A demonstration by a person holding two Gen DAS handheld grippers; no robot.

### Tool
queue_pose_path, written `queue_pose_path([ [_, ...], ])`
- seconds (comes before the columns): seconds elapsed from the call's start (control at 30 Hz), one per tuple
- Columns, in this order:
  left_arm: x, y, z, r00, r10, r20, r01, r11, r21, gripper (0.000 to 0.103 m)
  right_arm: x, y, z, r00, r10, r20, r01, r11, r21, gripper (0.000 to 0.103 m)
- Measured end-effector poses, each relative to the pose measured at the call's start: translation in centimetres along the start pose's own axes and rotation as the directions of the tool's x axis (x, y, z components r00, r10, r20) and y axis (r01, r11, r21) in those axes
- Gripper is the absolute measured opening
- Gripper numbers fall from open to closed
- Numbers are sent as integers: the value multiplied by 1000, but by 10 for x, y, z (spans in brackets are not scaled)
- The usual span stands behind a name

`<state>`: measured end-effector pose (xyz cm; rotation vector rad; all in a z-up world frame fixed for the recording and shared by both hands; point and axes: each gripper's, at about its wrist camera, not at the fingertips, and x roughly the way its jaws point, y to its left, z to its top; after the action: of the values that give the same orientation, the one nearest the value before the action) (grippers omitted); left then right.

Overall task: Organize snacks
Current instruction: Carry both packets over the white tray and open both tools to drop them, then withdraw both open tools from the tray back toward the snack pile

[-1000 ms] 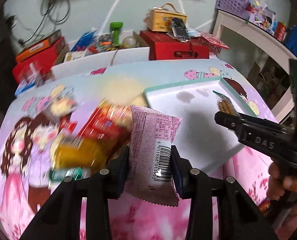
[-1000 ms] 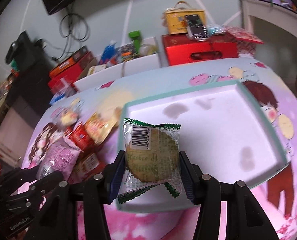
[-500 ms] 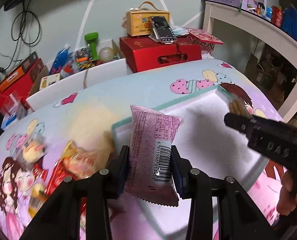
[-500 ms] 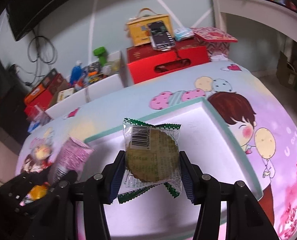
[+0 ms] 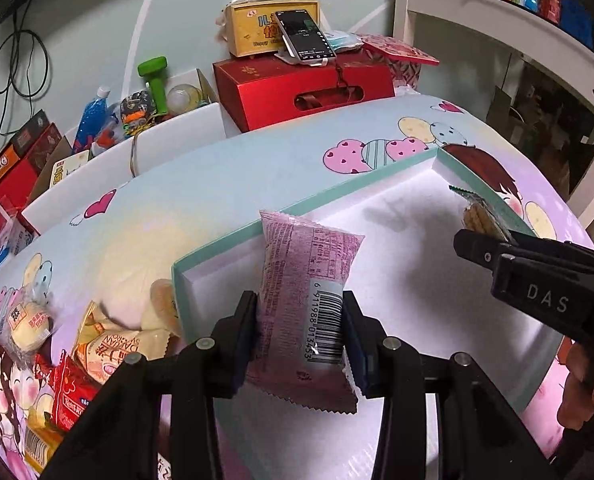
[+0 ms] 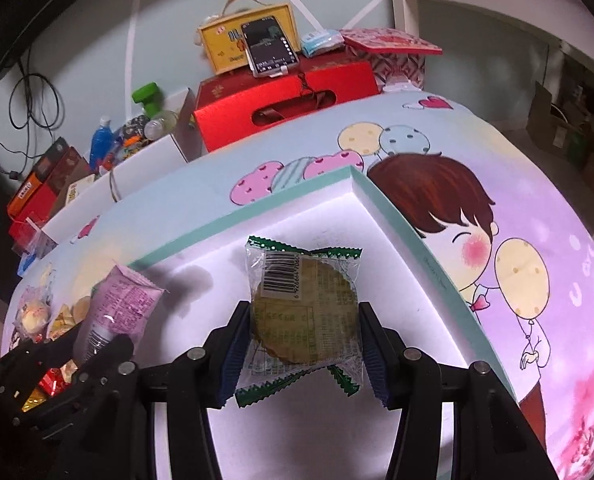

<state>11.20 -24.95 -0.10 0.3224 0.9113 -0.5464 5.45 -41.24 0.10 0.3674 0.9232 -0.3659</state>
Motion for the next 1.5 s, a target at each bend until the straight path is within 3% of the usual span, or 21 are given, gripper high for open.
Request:
queue_pose_path([
  [0.1,-1,1,1,1000,8,3,-8,1000,-2,48,4,1,-2,1000,-13,-16,13,1000,-9,56],
  [0.17,-4,4,2,1000,23,13,-22,1000,-13,68,4,2,-2,1000,-22,-18,21,1000,-16,56],
  [0.4,-14,19,4,1000,21,20,-20,998,-67,72,2,10,-2,998,-61,-32,59,996,-63,57],
  [0.53,-19,27,4,999,27,26,-24,995,-97,74,2,10,-2,996,-72,-45,69,995,-68,68],
  [0.63,-22,33,3,999,37,19,-34,993,-116,74,1,11,-2,996,-81,-48,77,994,-76,71],
  [0.73,-23,39,1,998,57,9,-55,990,-130,74,-4,14,-3,996,-83,-39,80,994,-80,90],
  [0.87,-29,51,-2,998,62,6,-60,984,-167,76,-12,21,-3,997,-81,-14,78,990,-115,94],
  [0.97,-34,58,-5,997,72,13,-68,980,-186,91,-17,27,-4,997,-73,7,73,988,-133,103],
  [1.13,-47,69,-10,996,83,31,-74,974,-216,92,-29,36,-7,997,-61,53,69,985,-160,103],
  [1.5,-79,109,-36,987,158,41,-137,937,-320,95,-61,56,-15,976,122,179,-99,986,-135,103],
])
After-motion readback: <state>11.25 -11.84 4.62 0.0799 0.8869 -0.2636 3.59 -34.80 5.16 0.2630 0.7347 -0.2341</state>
